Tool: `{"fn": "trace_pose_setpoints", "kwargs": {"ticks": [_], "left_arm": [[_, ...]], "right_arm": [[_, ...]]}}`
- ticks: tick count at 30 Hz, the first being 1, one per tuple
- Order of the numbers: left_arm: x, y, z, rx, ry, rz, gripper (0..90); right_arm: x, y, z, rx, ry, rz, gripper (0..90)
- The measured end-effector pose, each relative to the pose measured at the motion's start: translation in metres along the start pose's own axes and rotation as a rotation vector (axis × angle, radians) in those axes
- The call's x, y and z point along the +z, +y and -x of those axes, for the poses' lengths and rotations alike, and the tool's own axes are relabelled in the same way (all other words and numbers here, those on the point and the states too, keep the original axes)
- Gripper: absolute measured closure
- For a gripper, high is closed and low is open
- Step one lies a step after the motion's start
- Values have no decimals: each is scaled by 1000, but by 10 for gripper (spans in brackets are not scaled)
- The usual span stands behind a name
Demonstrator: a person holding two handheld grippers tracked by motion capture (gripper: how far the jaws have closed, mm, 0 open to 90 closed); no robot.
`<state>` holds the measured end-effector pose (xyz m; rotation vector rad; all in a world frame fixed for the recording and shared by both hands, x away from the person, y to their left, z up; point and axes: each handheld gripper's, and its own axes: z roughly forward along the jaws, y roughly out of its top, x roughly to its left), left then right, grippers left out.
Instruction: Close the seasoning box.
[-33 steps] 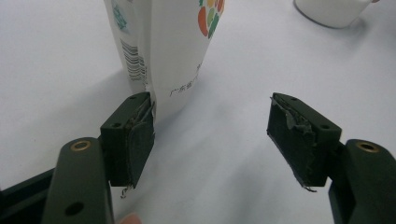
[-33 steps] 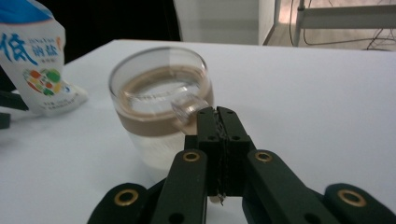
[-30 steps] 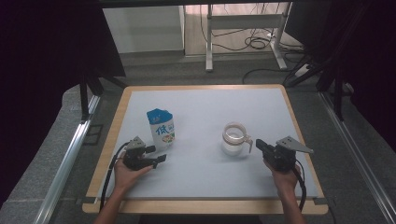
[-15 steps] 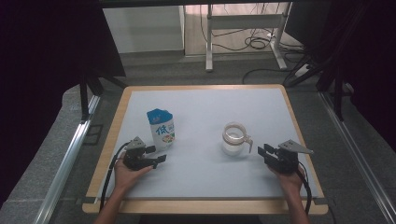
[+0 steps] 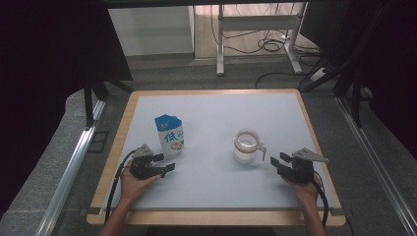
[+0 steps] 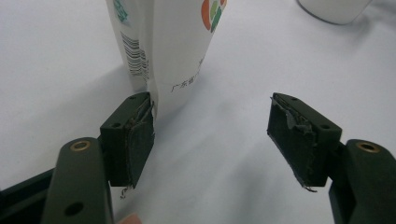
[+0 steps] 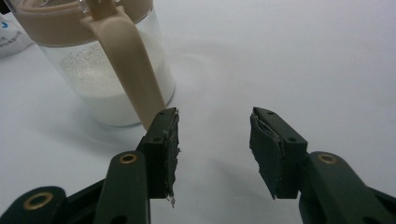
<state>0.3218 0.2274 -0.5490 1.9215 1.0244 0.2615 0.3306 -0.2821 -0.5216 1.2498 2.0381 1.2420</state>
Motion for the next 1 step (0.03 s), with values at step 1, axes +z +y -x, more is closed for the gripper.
{"fn": "trace_pose_setpoints", "kwargs": {"ticks": [1], "left_arm": [[0,0,0,0,0,0,315]], "right_arm": [[0,0,0,0,0,0,523]]}}
